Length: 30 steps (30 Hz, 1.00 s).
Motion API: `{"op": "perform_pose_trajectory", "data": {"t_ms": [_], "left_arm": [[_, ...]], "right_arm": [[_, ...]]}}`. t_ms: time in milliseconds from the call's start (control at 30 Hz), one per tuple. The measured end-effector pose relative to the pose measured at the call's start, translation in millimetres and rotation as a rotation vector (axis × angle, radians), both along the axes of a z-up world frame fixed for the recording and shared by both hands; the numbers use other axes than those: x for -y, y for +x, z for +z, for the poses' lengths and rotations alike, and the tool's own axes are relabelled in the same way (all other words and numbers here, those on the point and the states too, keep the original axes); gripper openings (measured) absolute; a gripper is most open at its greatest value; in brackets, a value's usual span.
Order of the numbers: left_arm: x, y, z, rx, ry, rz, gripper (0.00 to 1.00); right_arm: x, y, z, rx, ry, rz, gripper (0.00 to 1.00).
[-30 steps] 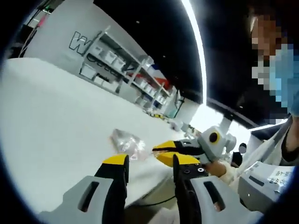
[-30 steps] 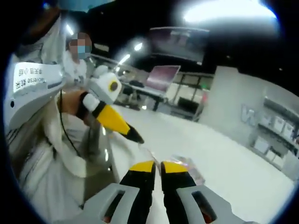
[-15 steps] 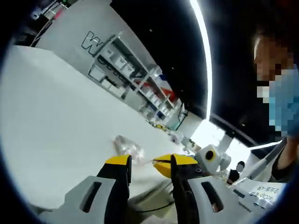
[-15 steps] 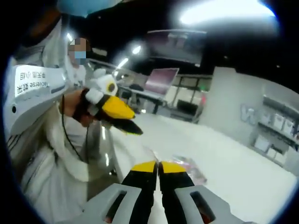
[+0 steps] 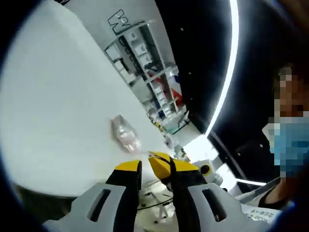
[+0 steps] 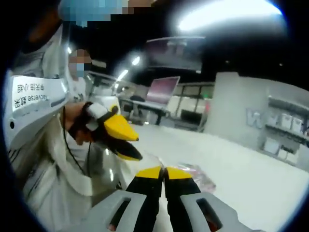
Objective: Open the resealable bag by pulling the two sides of the seal apart until the entire bag opening is separated and visibly accessible.
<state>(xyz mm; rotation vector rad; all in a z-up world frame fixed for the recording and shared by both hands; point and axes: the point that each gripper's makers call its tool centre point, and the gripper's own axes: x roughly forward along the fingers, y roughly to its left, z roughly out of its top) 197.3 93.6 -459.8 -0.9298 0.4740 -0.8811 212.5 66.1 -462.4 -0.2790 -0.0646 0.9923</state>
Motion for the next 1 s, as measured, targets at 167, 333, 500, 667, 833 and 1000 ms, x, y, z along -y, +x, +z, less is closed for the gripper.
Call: {"op": "perform_pose_trajectory", "data": {"t_ms": [167, 333, 500, 667, 833, 1000], "left_arm": [[3, 1.8, -6.4, -0.017, 0.032, 0.002, 0.23], [-3, -1.0, -6.5, -0.028, 0.013, 0.014, 0.20], [-11, 1.5, -3.3, -0.066, -0.058, 0.053, 0.14], [-16, -0.5, -2.9, -0.068, -0.048, 0.058, 0.12], [-4, 4.7, 1.6, -0.076, -0.036, 0.060, 0.07], [-5, 6.3, 1.4, -0.079, -0.051, 0.068, 0.01]], "right_arm": [[1, 1, 1.8, 0.004, 0.040, 0.003, 0.00], [0, 2, -1.1, -0.009, 0.063, 0.011, 0.00], [0, 1, 0.1, -0.010, 0.080, 0.017, 0.00], [1, 0, -1.1, -0.015, 0.088, 0.018, 0.00], [2, 0, -2.1, -0.017, 0.098, 0.019, 0.00], [1, -2, -5.9, -0.023, 0.096, 0.029, 0.00]]}}
